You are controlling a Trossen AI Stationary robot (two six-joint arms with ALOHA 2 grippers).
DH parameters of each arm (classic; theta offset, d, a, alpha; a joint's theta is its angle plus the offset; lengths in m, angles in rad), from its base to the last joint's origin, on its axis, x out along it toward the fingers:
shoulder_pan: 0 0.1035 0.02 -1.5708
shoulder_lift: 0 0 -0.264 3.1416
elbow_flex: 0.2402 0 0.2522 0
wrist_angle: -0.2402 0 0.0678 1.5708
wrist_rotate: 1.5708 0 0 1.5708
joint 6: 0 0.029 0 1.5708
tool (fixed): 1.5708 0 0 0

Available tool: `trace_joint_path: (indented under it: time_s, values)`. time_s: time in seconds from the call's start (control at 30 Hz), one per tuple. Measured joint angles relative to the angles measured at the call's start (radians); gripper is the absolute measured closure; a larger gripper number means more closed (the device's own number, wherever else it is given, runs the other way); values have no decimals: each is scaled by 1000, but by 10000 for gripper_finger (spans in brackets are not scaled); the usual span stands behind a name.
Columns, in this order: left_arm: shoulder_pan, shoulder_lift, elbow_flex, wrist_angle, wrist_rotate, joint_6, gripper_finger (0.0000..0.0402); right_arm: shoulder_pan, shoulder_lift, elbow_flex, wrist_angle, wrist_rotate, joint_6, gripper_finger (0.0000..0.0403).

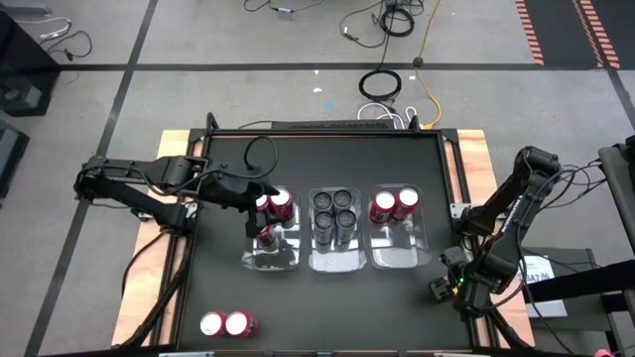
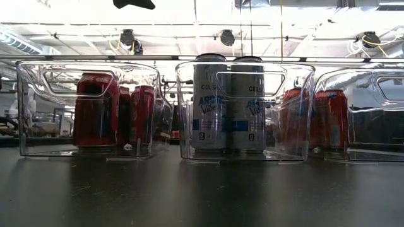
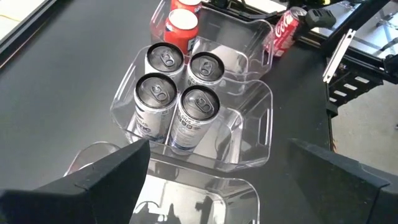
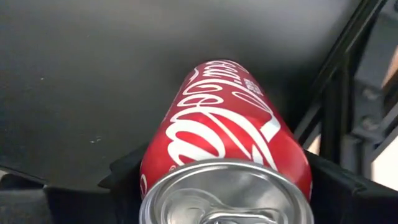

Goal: Sort soda cans
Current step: Put the red soda can into the left transparent bin

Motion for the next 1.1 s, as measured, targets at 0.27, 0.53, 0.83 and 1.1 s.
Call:
trace_joint_path:
  time_s: [0.27,0.53,0.83,1.1]
  values:
    - [0,0,0,-1,0,2,17,-52,138,189,-43,45,-32,111]
    - [0,0,0,-15,0,11,17,-164,350,456,-94,75,-203,111]
    - [0,0,0,-100,8,59,17,-375,588,723,-109,68,-493,109]
    - [0,0,0,-183,10,64,17,-539,790,1006,-287,26,-688,108]
